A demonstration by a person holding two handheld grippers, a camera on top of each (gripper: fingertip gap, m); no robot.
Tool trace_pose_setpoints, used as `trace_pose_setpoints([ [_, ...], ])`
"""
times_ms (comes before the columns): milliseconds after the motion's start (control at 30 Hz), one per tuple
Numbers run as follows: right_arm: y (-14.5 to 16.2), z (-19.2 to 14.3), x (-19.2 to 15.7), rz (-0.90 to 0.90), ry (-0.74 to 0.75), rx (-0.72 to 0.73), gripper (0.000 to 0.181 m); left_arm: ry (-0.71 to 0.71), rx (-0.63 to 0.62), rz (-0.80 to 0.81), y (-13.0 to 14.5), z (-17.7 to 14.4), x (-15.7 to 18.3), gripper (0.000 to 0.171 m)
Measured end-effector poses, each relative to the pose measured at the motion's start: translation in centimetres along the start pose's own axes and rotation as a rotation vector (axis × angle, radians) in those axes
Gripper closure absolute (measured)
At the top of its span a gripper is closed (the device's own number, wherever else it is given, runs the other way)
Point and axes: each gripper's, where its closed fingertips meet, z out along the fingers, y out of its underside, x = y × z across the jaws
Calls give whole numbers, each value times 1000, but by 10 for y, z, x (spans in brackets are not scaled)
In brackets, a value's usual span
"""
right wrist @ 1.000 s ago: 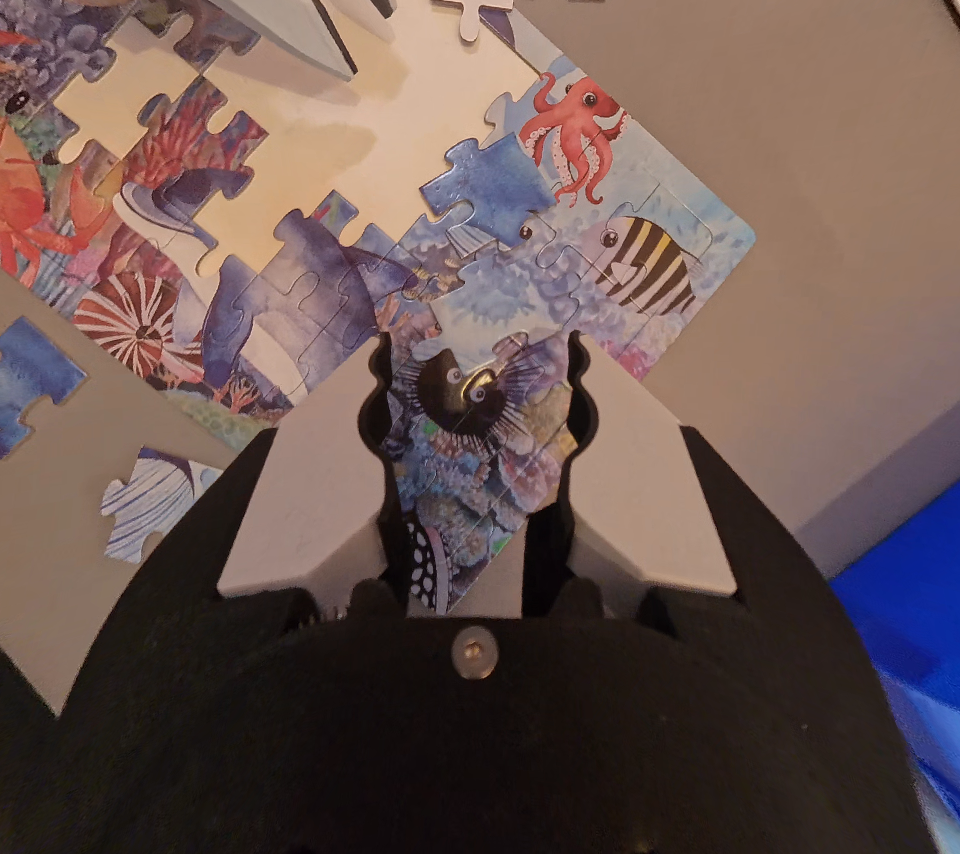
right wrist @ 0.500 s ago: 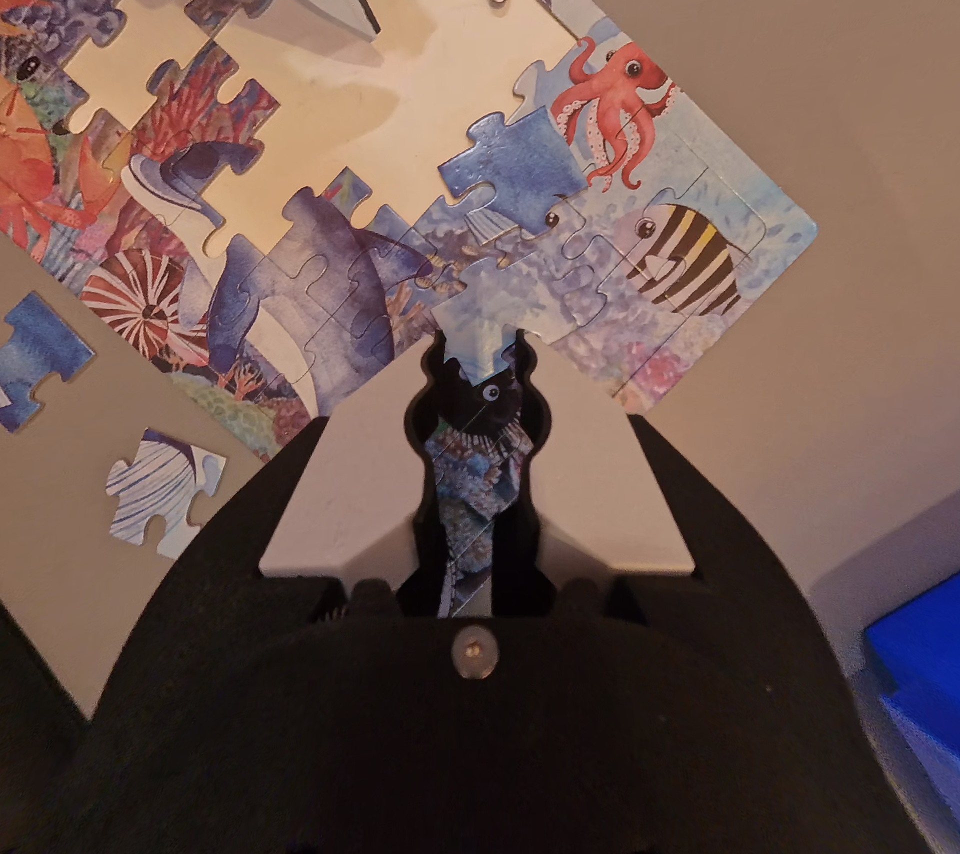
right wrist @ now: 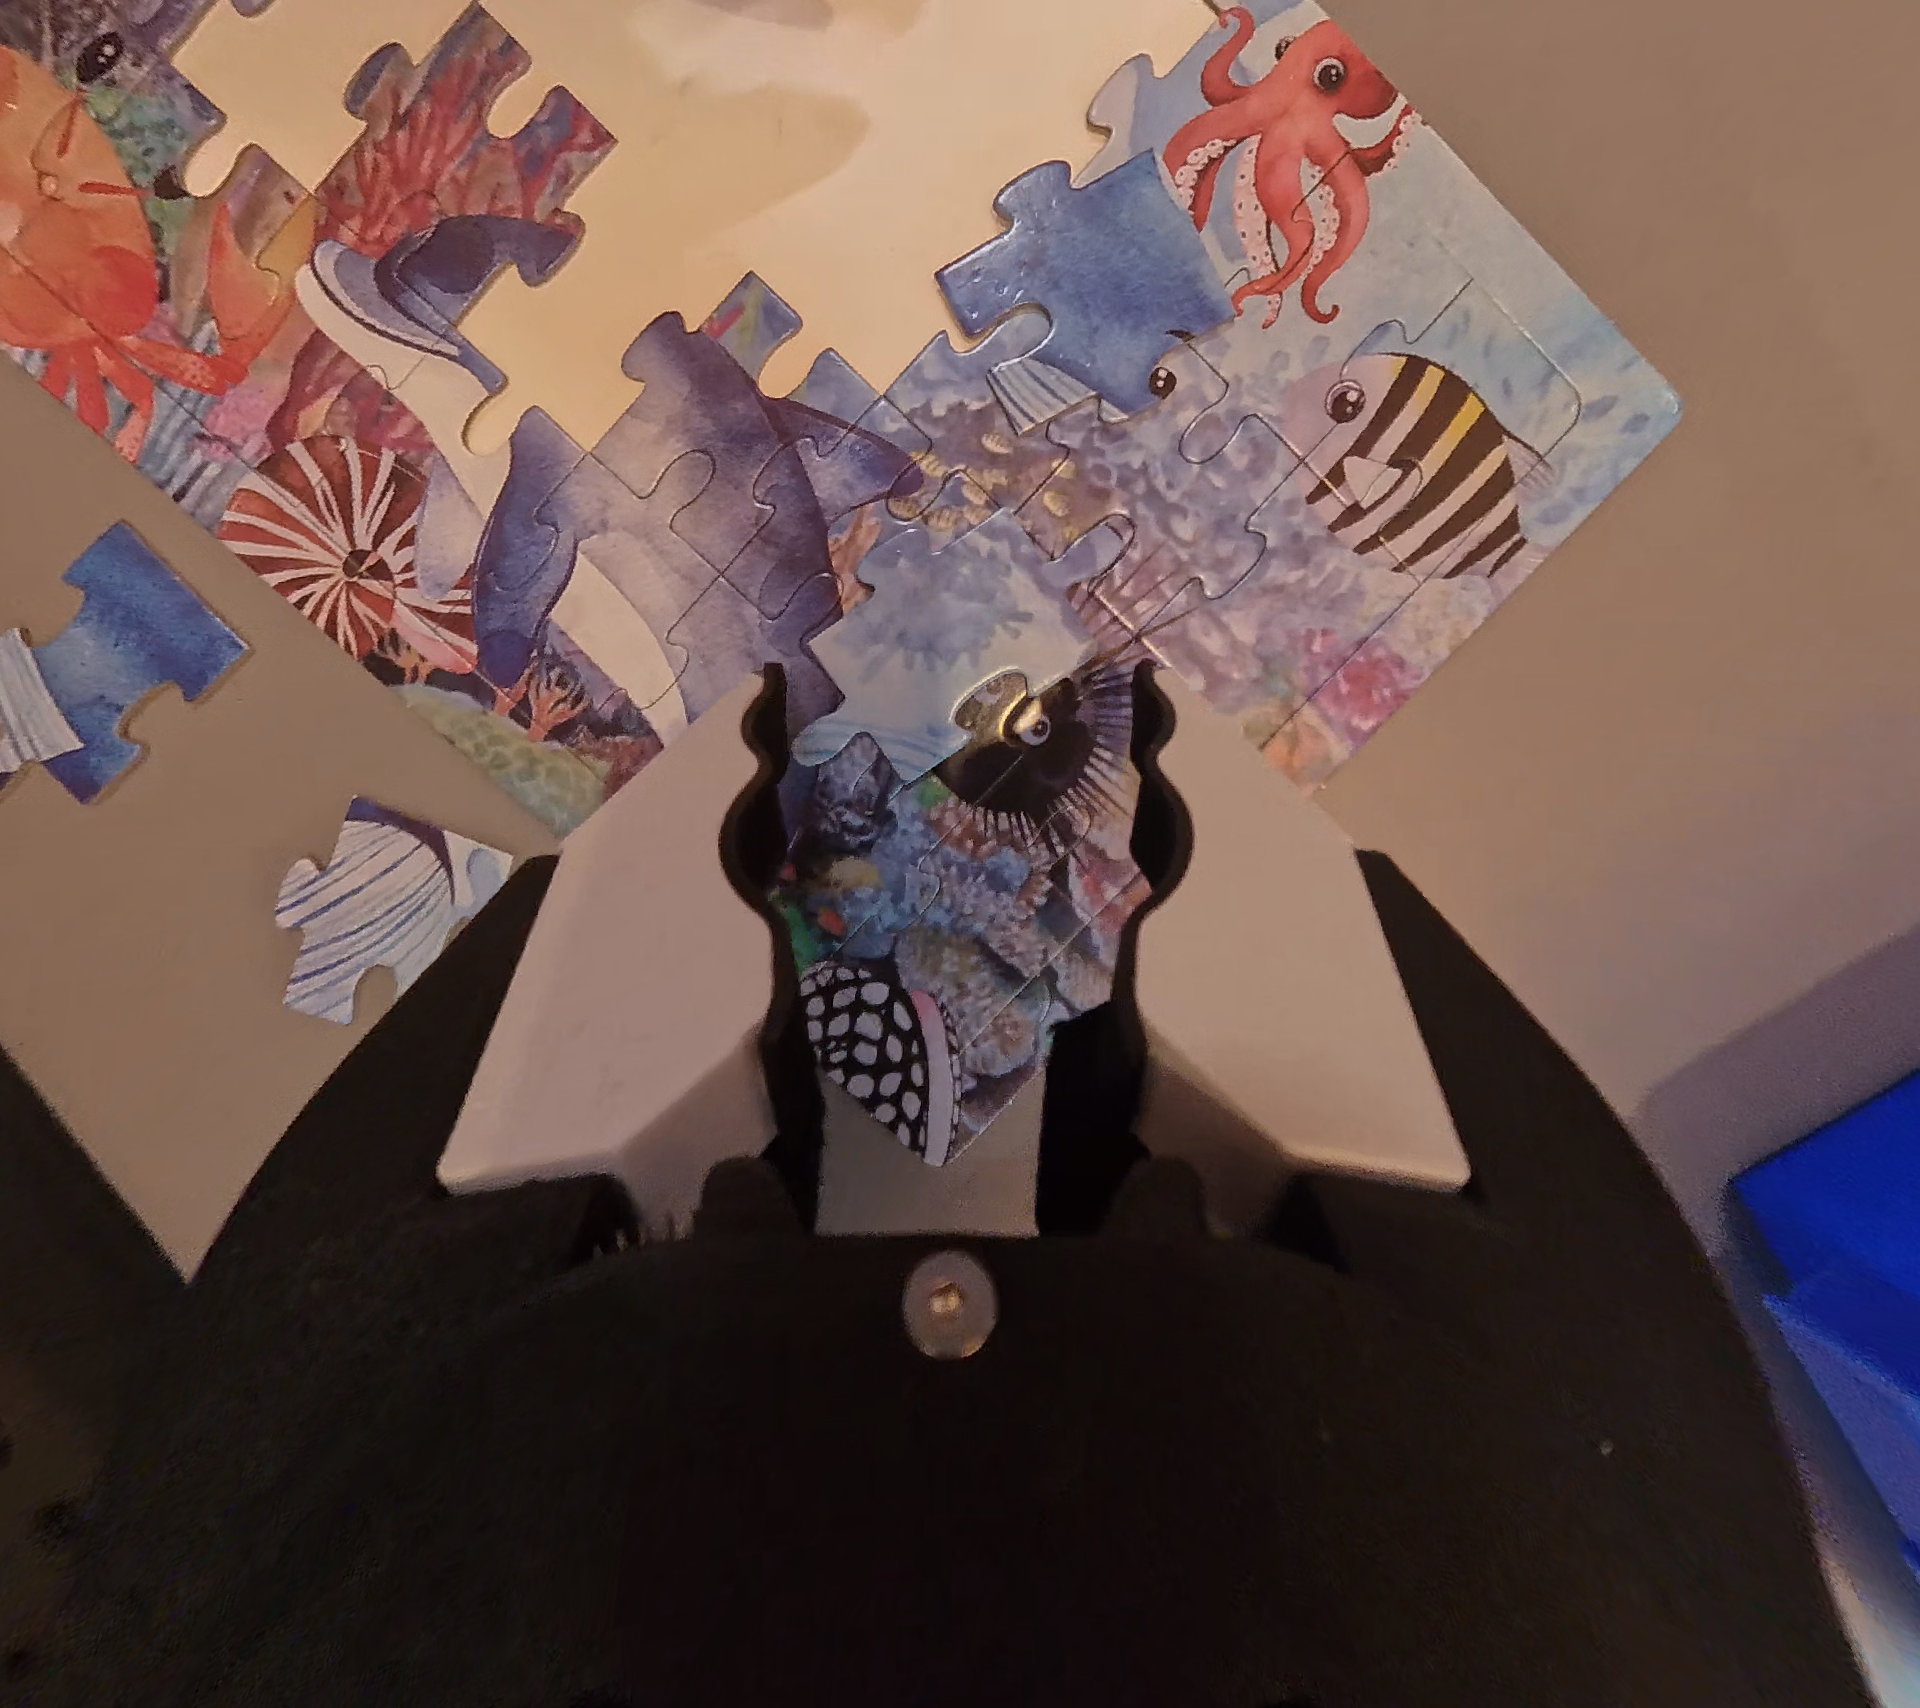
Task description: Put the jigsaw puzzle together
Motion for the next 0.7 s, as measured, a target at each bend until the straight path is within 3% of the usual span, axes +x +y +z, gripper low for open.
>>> trace_pose_setpoints([
  [500,11,-2,-5,-18,-16,-21,127,-14,9,-12,0,-2,-6,148],
  [700,13,-8,-9,-96,54,-13,127,-16,7,-10,0,-1,-5,148],
])
